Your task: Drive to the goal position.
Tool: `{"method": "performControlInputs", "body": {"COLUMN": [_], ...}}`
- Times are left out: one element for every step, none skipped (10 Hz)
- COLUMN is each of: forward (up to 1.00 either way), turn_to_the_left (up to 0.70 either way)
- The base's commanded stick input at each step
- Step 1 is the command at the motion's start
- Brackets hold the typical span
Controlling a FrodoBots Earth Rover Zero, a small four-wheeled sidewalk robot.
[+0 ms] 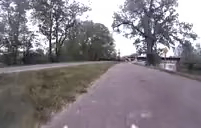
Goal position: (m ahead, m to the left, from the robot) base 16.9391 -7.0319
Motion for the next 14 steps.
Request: {"method": "performControlInputs", "body": {"forward": [1.00,1.00,1.00,1.00,1.00,1.00,1.00,1.00,1.00,1.00,1.00,1.00,1.00,1.00], "turn_to_the_left": [0.00,0.00,0.00,0.00,0.00,0.00,0.00,-0.40,-0.40,-0.40,-0.40,-0.40,-0.40,0.00]}}
